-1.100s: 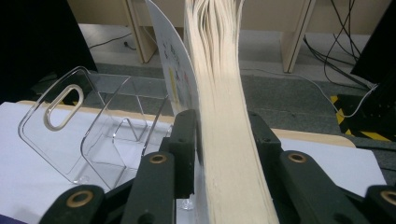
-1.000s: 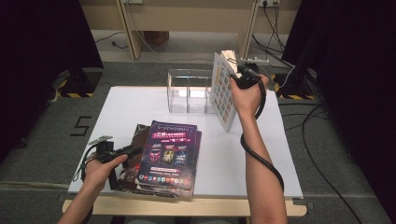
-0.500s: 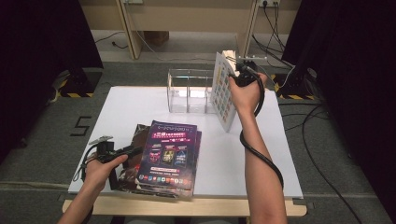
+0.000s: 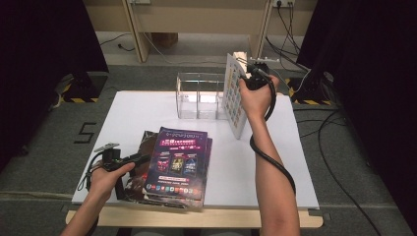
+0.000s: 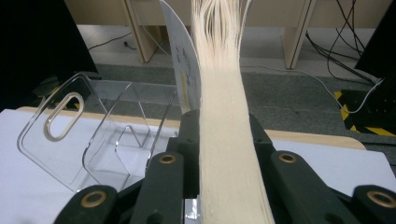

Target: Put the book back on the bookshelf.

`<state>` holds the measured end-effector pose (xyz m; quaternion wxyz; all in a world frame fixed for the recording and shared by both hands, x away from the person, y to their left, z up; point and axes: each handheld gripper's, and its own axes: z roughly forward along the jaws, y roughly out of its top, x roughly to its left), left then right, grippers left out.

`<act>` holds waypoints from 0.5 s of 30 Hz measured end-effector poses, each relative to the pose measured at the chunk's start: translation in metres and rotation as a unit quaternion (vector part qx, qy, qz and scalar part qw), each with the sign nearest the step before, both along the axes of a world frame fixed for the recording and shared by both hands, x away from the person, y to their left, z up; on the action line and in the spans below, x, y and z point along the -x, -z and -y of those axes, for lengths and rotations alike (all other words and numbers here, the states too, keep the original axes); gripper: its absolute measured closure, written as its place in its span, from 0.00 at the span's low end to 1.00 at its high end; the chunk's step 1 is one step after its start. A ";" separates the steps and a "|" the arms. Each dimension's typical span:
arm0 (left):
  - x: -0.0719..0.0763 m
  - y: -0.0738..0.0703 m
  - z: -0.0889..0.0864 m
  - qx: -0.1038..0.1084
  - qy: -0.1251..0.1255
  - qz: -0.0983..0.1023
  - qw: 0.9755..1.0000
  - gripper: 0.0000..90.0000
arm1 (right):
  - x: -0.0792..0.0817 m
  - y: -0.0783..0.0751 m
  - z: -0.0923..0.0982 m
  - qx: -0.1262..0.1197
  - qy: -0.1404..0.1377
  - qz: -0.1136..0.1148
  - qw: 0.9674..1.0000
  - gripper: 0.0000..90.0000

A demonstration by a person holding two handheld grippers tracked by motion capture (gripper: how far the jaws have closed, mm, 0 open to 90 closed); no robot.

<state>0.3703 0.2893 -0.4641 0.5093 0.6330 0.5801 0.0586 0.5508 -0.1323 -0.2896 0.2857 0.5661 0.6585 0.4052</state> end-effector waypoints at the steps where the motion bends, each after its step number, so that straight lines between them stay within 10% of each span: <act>1: 0.000 0.000 0.000 0.000 -0.001 0.000 1.000 0.49 | -0.001 -0.001 -0.001 -0.002 0.002 0.002 1.000 0.83; 15: 0.000 0.000 -0.002 0.002 -0.003 0.000 1.000 0.49 | -0.017 0.002 -0.008 -0.005 0.020 0.019 1.000 0.83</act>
